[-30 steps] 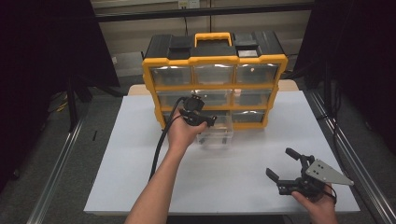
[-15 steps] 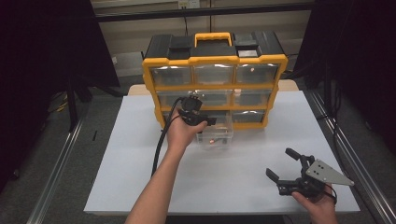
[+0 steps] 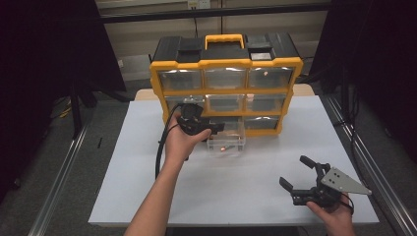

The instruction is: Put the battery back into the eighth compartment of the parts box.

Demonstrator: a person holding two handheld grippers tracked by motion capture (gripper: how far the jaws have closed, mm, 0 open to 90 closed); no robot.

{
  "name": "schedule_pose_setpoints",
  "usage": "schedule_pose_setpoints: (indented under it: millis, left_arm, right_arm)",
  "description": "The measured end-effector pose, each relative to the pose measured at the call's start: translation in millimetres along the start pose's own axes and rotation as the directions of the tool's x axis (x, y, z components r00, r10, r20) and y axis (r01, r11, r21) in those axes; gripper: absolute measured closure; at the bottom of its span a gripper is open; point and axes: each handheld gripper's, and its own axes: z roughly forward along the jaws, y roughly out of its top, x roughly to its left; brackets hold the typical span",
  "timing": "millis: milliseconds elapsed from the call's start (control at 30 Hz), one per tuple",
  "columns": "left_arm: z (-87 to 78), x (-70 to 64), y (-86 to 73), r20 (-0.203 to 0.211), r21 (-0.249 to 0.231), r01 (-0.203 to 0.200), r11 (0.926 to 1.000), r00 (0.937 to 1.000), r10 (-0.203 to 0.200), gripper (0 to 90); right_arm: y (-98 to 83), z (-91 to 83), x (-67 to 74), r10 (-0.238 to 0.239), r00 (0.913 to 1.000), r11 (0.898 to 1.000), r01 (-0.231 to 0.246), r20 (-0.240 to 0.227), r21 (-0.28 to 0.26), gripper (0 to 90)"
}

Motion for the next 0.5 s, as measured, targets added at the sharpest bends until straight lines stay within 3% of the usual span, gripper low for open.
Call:
schedule_pose_setpoints:
  millis: [200, 300, 433, 500]
  left_arm:
    - [-14.1, -0.5, -12.8, 0.039, -0.058, -0.017, 0.9981, 0.9991, 0.019, 27.4]
    - [-23.6, 2.3, -25.2, 0.059, -0.097, -0.042, 0.9944, 0.9971, 0.047, 20.9]
    - [-35.6, 9.1, -40.5, 0.074, -0.171, -0.04, 0.9845, 0.9958, 0.053, 16.5]
    - [-39.7, 13.3, -47.2, 0.07, -0.178, -0.048, 0.9828, 0.9957, 0.061, 14.0]
  right_arm:
    - [-0.4, 0.6, -0.4, 0.004, 1.0, 1.0, -0.004, 0.0, 0.005, 1.6]
    - [-0.9, 2.5, -0.2, 0.003, 1.0, 1.0, -0.003, -0.005, 0.005, 1.6]
    - [-1.1, 3.0, 1.1, 0.003, 1.0, 1.0, -0.003, -0.001, 0.016, 1.5]
    - [-0.8, 2.8, 1.3, -0.004, 1.0, 1.0, 0.004, -0.005, 0.013, 1.6]
